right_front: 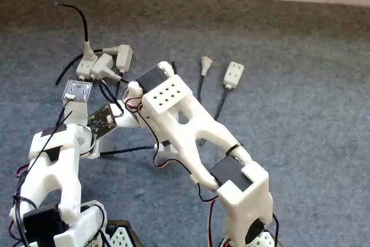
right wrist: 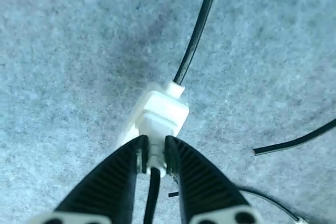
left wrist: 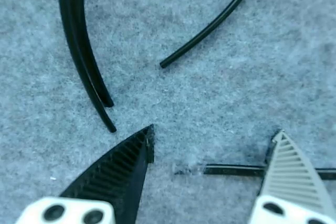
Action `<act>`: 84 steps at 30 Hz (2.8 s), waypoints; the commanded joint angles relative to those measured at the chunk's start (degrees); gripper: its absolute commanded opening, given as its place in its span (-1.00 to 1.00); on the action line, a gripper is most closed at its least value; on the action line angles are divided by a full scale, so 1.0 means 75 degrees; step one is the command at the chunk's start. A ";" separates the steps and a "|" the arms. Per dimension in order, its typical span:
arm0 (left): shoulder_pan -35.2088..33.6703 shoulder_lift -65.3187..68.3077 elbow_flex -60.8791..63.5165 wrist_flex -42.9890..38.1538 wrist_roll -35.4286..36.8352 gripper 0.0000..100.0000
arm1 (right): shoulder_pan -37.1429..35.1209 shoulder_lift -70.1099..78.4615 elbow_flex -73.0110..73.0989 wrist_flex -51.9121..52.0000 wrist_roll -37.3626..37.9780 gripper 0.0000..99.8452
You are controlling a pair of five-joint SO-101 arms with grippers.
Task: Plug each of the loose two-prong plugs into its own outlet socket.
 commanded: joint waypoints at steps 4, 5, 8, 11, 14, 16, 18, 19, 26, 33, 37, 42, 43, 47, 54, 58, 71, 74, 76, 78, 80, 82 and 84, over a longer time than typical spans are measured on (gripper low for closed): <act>0.0147 0.0041 0.0018 -0.0070 -0.0105 -0.35 | 0.0100 -0.0170 -0.0018 0.0006 0.0047 -0.51; 0.0147 0.0041 0.0018 -0.0070 -0.0105 -0.35 | 0.0100 -0.0170 -0.0018 0.0041 0.0234 -0.43; 0.0147 0.0041 0.0018 -0.0070 -0.0105 -0.35 | 0.0100 -0.0182 -0.0053 0.0041 0.0270 -0.27; 0.0147 0.0041 0.0018 -0.0070 -0.0105 -0.35 | 0.0111 -0.0287 -0.0416 0.0041 -0.0258 -0.26; 0.0147 0.0041 0.0029 -0.0176 -0.0094 -0.35 | 0.0287 -0.0522 -0.1565 0.0111 -0.1407 -0.26; 0.0147 0.0041 0.0029 -0.0211 -0.0094 -0.35 | 0.0580 -0.0651 -0.2620 0.0111 -0.2602 -0.25; 0.0158 0.0041 0.0006 -0.0211 -0.0082 -0.35 | 0.1108 -0.0709 -0.3628 0.0299 -0.3587 -0.25; 0.0158 0.0041 -0.0006 -0.0211 -0.0094 -0.35 | 0.1436 -0.0744 -0.4073 0.0393 -0.3962 -0.25; 0.1037 0.0018 -0.0287 -0.0047 -0.0410 -0.35 | 0.4519 -0.0697 -0.4718 0.0404 -0.5310 -0.25; 0.1729 -0.0029 -0.2163 0.2016 -0.0961 -0.35 | 0.6758 -0.0709 -0.2995 0.0369 -0.6119 -0.25; 0.2538 -0.0029 -0.3358 0.3575 -0.1348 -0.35 | 0.7238 -0.0779 -0.2010 0.0369 -0.6095 -0.25; 0.2960 0.0029 -0.4202 0.4560 -0.1524 -0.35 | 0.7437 -0.1600 -0.1635 0.0404 -0.5884 -0.25; 0.2960 0.0029 -0.4237 0.4560 -0.1524 -0.35 | 0.7390 -0.1940 -0.1401 0.0404 -0.5802 -0.25; 0.3053 0.0029 -0.4249 0.4618 -0.1536 -0.35 | 0.6840 -0.3288 0.0522 0.0393 -0.5497 -0.25; 0.4425 -0.0029 -0.3710 0.5333 -0.2321 -0.35 | 0.6629 -0.5456 0.5175 -0.0779 -0.5087 -0.25; 0.4706 -0.0029 -0.3276 0.5310 -0.2555 -0.36 | 0.6664 -0.7062 0.7953 -0.2022 -0.5111 -0.25; 0.4777 0.0041 -0.2210 0.1899 -0.2661 -0.36 | 0.6793 -1.0344 1.1247 -0.2960 -0.5134 -0.25; 0.4964 0.0053 -0.1612 0.0457 -0.2661 -0.36 | 0.7062 -1.0356 1.1458 -0.3593 -0.5509 -0.25; 0.5152 0.0053 -0.1342 -0.0094 -0.2661 -0.35 | 0.7109 -1.0356 1.1692 -0.4144 -0.5767 -0.25; 0.5374 0.0041 -0.1213 -0.0188 -0.2661 -0.35 | 0.7097 -1.0356 1.2067 -0.4612 -0.5896 -0.25; 0.5621 0.0041 -0.1178 -0.0199 -0.2661 -0.35 | 0.7097 -1.0368 1.2349 -0.4952 -0.6013 -0.25; 0.5855 0.0029 -0.1190 -0.0188 -0.2661 -0.35 | 0.7097 -1.0368 1.2571 -0.5199 -0.6130 -0.25; 0.6078 -0.0029 -0.1190 -0.0188 -0.2637 -0.35 | 0.7097 -1.0368 1.2747 -0.5351 -0.6142 -0.25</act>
